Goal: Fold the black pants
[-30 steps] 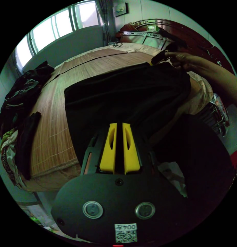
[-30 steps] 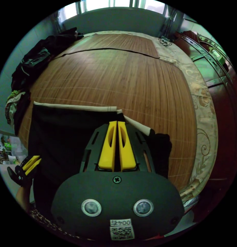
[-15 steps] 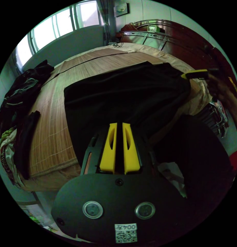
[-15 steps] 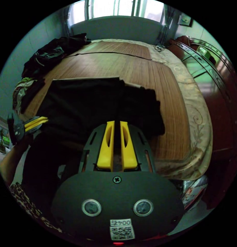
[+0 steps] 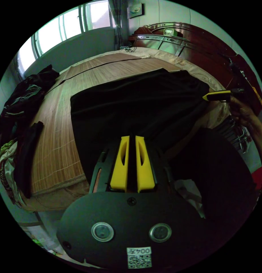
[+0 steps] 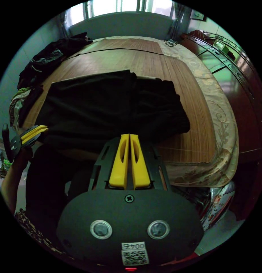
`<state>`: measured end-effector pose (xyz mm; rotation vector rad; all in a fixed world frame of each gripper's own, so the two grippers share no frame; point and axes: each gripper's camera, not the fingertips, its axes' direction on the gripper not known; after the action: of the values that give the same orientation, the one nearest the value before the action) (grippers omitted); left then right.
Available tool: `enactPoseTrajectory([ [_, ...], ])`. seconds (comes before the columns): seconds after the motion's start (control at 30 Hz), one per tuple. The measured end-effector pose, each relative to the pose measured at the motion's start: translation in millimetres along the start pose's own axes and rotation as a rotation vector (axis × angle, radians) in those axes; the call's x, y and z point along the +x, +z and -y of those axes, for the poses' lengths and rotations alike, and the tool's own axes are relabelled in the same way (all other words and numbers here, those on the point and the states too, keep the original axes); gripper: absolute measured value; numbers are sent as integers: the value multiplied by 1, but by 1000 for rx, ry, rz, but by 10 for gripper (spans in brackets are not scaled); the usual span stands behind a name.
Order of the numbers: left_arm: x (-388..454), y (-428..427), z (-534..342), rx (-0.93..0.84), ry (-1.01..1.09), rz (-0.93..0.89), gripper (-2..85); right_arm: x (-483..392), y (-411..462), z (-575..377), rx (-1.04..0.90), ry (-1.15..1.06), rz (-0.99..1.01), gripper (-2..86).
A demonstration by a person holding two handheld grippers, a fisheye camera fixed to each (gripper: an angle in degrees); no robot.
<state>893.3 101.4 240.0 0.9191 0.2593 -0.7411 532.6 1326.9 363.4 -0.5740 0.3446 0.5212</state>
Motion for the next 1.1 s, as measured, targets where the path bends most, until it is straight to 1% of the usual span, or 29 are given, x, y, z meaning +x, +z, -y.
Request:
enactPoseTrajectory([
  [0.07, -3, -3, 0, 2, -18, -11, 16, 3, 3, -3, -30, 13, 21, -4],
  [0.17, -14, -20, -5, 60, -66, -25, 13, 2, -11, -11, 52, 37, 41, -2],
  [0.2, -15, -23, -6, 69, -69, -18, 12, -4, -17, -12, 94, 22, 51, 0],
  [0.3, -14, -29, -6, 77, -30, 14, 11, -29, -20, -4, 132, -61, 95, 2],
  [0.5, -4, -28, 8, 84, 7, -17, 8, -78, -8, 21, 107, -199, 175, -5],
  [0.63, 11, -2, 4, -59, 124, 4, 8, -98, 18, 24, -4, -263, 158, -7],
  [0.67, 11, -3, 2, -34, 122, 5, 8, -98, 17, 20, 34, -257, 166, -7],
  [0.73, 8, -8, -2, -24, 95, -8, 8, -98, 15, 18, 23, -262, 166, -7],
  [0.83, 6, -25, 1, 65, 59, 24, 7, -101, 0, 18, 92, -271, 84, -7],
  [0.87, 6, -25, 3, 71, 60, 37, 7, -102, -3, 22, 112, -267, 20, -7],
  [0.9, 7, -22, 8, 67, 67, 62, 7, -104, -2, 27, 109, -252, -50, -8],
  [0.93, 6, -14, 12, 33, 65, 65, 6, -104, 1, 30, 93, -249, -77, -8],
  [0.97, 4, -4, 15, -15, 50, 42, 6, -107, 10, 36, 31, -254, -109, -8],
  [1.03, 4, 7, 15, -42, 29, 13, 5, -111, 25, 39, -35, -262, -123, -7],
  [1.07, 4, 6, 14, -26, 23, 11, 5, -115, 31, 37, -34, -262, -135, -7],
  [1.1, 5, 7, 13, -25, 22, 8, 4, -118, 33, 34, 7, -267, -160, -7],
])
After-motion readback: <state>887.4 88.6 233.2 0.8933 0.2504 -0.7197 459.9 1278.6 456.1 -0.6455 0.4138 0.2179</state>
